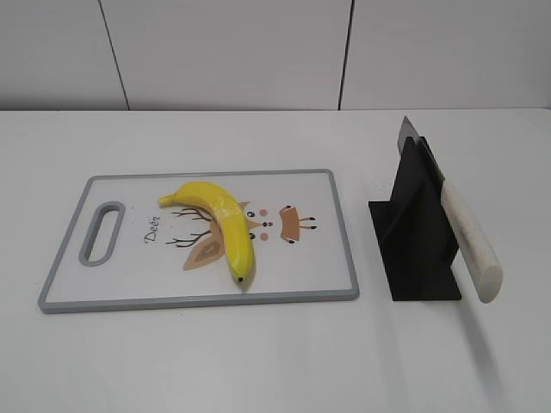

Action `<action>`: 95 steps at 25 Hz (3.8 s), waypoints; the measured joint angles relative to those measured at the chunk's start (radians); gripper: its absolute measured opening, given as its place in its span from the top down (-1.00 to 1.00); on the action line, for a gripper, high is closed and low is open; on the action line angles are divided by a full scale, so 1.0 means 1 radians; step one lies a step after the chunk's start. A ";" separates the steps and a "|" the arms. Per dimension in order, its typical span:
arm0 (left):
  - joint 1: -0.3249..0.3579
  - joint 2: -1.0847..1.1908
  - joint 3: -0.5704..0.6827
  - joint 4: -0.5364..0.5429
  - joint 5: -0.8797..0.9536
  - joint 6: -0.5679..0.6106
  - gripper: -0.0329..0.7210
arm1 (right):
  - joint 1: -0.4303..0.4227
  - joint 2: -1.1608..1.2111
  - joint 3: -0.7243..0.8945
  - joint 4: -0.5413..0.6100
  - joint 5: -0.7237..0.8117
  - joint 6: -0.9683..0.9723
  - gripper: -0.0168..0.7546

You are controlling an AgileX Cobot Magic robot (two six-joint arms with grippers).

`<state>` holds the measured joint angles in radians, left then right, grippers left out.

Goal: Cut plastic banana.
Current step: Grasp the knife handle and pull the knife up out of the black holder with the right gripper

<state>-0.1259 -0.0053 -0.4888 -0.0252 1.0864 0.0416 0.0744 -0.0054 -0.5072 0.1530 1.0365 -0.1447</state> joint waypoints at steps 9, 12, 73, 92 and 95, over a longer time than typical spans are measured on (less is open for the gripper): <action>0.000 0.000 0.000 0.000 0.000 0.000 -0.60 | 0.000 0.000 0.000 0.000 0.000 0.001 -0.56; 0.000 0.000 0.000 0.000 0.000 0.000 -0.60 | 0.000 0.000 0.000 0.000 0.000 0.001 -0.56; 0.000 0.000 0.000 0.000 0.000 0.000 -0.60 | 0.396 1.450 -0.535 -0.073 0.029 0.385 -0.47; 0.000 0.000 0.000 0.000 0.000 0.000 -0.60 | 0.396 1.636 -0.536 -0.081 0.011 0.473 -0.06; 0.000 0.000 0.000 0.000 0.000 0.000 -0.60 | 0.396 1.636 -0.536 -0.081 0.020 0.500 0.16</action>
<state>-0.1259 -0.0053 -0.4888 -0.0252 1.0864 0.0416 0.4704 1.6301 -1.0434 0.0724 1.0568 0.3552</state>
